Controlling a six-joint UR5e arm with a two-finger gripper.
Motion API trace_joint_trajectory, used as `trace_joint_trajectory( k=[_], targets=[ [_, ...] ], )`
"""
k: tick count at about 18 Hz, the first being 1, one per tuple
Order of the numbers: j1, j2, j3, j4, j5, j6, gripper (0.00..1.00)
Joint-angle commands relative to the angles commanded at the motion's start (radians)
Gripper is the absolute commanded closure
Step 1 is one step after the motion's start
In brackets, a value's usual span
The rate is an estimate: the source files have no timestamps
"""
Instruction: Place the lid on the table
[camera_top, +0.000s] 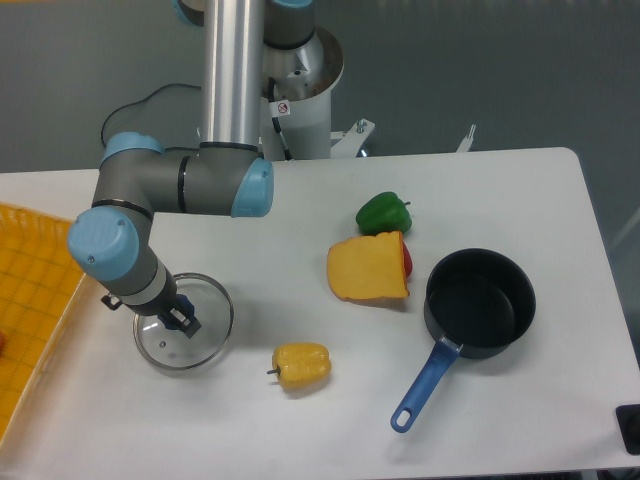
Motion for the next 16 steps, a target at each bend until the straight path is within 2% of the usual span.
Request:
trace_joint_trajectory(
  k=[16],
  targets=[
    [-0.011, -0.021, 0.0, 0.003, 0.021, 0.0, 0.43]
  ],
)
